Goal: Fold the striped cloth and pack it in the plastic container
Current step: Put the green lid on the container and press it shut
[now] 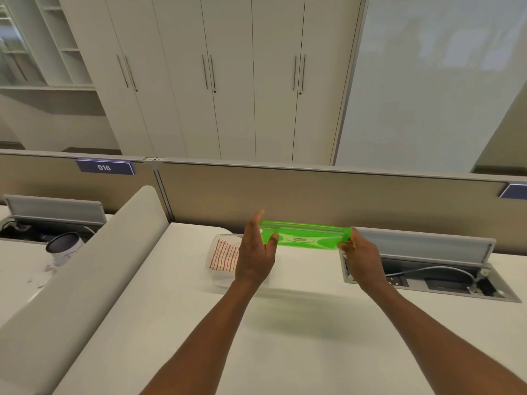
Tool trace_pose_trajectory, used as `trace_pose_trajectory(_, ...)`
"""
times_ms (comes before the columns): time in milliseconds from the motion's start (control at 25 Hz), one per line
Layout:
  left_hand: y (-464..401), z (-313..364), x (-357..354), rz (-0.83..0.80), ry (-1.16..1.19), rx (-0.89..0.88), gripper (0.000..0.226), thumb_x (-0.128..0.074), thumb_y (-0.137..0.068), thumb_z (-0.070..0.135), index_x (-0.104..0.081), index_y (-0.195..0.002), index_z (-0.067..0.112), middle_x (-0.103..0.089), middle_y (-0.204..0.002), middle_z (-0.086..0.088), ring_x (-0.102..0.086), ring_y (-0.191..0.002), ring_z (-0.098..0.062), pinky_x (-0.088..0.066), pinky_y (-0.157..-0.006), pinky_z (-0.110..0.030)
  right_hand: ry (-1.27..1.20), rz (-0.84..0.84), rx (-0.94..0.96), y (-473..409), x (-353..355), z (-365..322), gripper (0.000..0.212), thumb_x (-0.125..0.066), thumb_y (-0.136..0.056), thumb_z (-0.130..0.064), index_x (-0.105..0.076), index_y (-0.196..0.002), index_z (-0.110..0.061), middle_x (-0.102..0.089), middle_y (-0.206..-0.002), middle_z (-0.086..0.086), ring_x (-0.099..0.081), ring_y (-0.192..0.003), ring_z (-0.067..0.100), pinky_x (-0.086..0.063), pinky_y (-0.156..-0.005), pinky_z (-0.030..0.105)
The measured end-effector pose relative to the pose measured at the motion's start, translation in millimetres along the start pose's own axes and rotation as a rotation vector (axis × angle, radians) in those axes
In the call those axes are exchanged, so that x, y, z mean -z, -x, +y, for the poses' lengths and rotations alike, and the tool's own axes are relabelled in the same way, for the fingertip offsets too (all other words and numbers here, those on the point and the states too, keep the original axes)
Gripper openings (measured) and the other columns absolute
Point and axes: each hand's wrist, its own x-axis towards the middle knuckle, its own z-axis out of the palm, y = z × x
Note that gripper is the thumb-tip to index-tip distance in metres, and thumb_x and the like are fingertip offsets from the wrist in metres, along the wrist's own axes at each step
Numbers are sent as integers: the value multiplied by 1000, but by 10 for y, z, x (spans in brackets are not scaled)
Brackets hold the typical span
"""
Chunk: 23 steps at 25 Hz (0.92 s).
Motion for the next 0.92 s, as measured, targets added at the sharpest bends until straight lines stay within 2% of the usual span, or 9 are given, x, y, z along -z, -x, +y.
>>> trace_pose_trajectory(80,-18,-2,106,20,35,87,65,-61,-92,22,-28,-148,16,-45,-147,-5,-46,-130,-20,-36,-102,-25,13,-4,56,-19,-52,-96,17,-63,-87,-2,-63,-101,-11,-70,-80,12,-63,-76,34,-44,-64,34)
trace_pose_trajectory(200,-20,-102,265,51,51,170,72,-61,-92,24,-20,-151,26,-45,-149,-4,-49,-131,-25,-44,-102,-36,-23,17,83,-48,-142,-253,14,-60,-87,0,-59,-100,-5,-67,-74,9,-63,-71,36,-47,-62,35)
trace_pose_trajectory(320,3,-215,415,46,-2,184,76,-63,-89,21,-20,-152,27,-48,-147,-4,-55,-124,-28,-48,-98,-40,-128,-20,58,-37,-225,-454,20,-60,-88,-1,-56,-105,-10,-65,-74,2,-64,-66,21,-47,-58,24)
trace_pose_trajectory(440,10,-330,545,40,-58,235,77,-62,-87,18,-20,-152,28,-52,-143,-4,-57,-119,-26,-48,-93,-37,-222,-54,22,-44,-363,-593,39,-65,-87,-7,-51,-122,-16,-70,-80,6,-68,-69,22,-54,-62,32)
trace_pose_trajectory(560,4,-475,631,16,-105,286,76,-60,-88,18,-20,-152,26,-53,-140,-7,-55,-120,-28,-47,-95,-39,-201,-66,-22,-65,-585,-664,52,-68,-86,-13,-45,-132,-19,-71,-79,3,-68,-70,21,-57,-67,39)
trace_pose_trajectory(640,-17,-609,679,-23,-141,322,75,-59,-89,20,-20,-153,24,-54,-139,-9,-55,-120,-30,-45,-96,-40,-181,-65,-39,-82,-752,-701,57,-68,-86,-17,-42,-136,-20,-69,-80,2,-66,-73,21,-54,-68,37)
trace_pose_trajectory(760,-63,-861,719,-112,-186,405,70,-57,-93,25,-21,-153,22,-57,-136,-11,-54,-121,-33,-44,-96,-42,-149,-109,-26,-139,-1000,-771,56,-64,-88,-18,-42,-139,-23,-66,-85,3,-61,-76,21,-44,-67,30)
trace_pose_trajectory(920,-101,-1198,716,-171,-260,440,65,-52,-96,33,-24,-152,19,-59,-131,-13,-55,-120,-33,-45,-95,-43,-93,-251,-59,-177,-1297,-797,46,-62,-88,-18,-50,-132,-24,-63,-94,-1,-59,-87,22,-42,-73,31)
